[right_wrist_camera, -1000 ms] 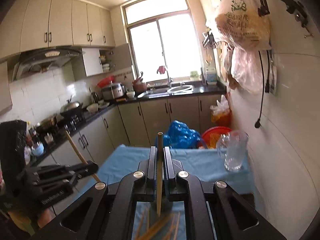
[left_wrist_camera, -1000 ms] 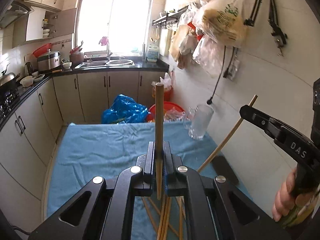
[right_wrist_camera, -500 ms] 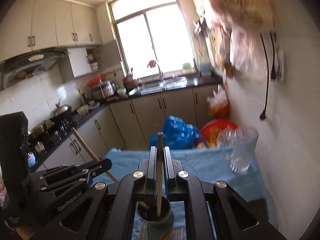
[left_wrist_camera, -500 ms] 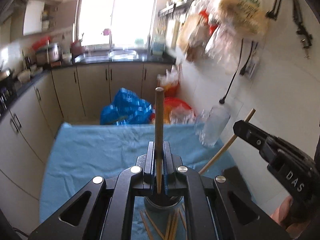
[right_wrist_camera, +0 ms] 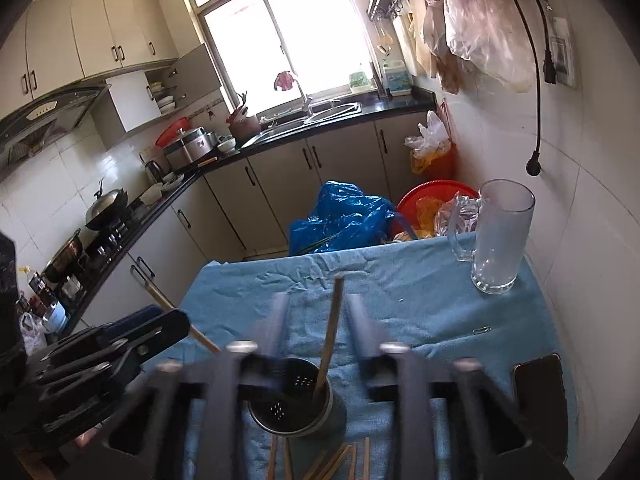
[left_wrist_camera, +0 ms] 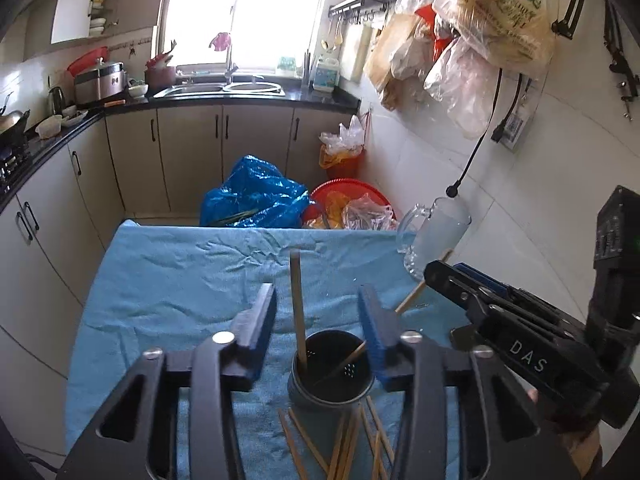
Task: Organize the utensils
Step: 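Open both grippers to drop the chopsticks into the grey holder, then close the left gripper on a chopstick while the right gripper grasps another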
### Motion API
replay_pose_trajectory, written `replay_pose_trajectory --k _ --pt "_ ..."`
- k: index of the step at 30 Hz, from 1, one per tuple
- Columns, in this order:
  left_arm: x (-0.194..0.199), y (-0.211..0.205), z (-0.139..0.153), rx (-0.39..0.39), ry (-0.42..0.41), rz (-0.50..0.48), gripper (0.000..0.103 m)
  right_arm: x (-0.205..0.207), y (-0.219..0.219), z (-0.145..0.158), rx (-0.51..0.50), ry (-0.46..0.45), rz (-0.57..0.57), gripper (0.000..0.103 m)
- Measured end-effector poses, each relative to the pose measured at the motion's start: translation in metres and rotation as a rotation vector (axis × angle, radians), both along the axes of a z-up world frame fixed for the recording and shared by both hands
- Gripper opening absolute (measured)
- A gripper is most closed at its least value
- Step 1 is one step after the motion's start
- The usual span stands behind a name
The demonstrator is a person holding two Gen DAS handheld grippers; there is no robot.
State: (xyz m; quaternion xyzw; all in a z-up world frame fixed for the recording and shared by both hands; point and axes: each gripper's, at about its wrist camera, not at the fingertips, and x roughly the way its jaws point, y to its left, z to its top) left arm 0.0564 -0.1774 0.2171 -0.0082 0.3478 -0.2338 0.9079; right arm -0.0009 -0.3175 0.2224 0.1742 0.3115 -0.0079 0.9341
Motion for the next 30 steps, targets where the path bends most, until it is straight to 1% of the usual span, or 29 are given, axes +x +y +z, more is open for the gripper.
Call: replay_pose_trajectory --k 5,9,12,13,15,17,20,23,26,28,30 --pt "-0.023 0.014 0.010 -0.004 -0.021 0.011 0.045 -0.016 -0.002 0.014 0.004 -0.025 -0.010 0.049" --pt "-0.046 0.031 0.015 -0.006 -0.043 0.027 0.053 -0.040 -0.003 0.028 -0.014 -0.045 -0.018 0.057" --pt "-0.065 0.046 0.011 0.003 -0.047 0.042 0.055 -0.061 -0.003 0.030 -0.030 -0.041 -0.017 0.063" --pt "-0.074 0.052 0.007 0.009 -0.045 0.048 0.057 -0.070 -0.003 0.029 -0.037 -0.034 -0.015 0.063" --pt "-0.085 0.060 -0.002 0.022 -0.034 0.052 0.058 -0.085 -0.003 0.024 -0.051 -0.015 -0.010 0.068" --pt "-0.095 0.067 -0.017 0.035 -0.009 0.051 0.059 -0.099 -0.003 0.014 -0.069 0.018 -0.006 0.071" --pt "-0.107 0.073 -0.050 0.063 0.052 0.043 0.059 -0.120 -0.002 -0.014 -0.088 0.100 0.008 0.071" --pt "-0.115 0.072 -0.089 0.106 0.119 0.023 0.059 -0.136 0.001 -0.051 -0.083 0.191 0.035 0.071" --pt "-0.127 0.068 -0.128 0.148 0.188 -0.036 0.059 -0.148 0.006 -0.089 -0.066 0.278 0.075 0.071" --pt "-0.133 0.064 -0.147 0.166 0.224 -0.074 0.056 -0.155 0.011 -0.114 -0.050 0.323 0.100 0.067" --pt "-0.139 0.056 -0.164 0.198 0.256 -0.114 0.049 -0.157 0.015 -0.131 -0.043 0.354 0.116 0.057"
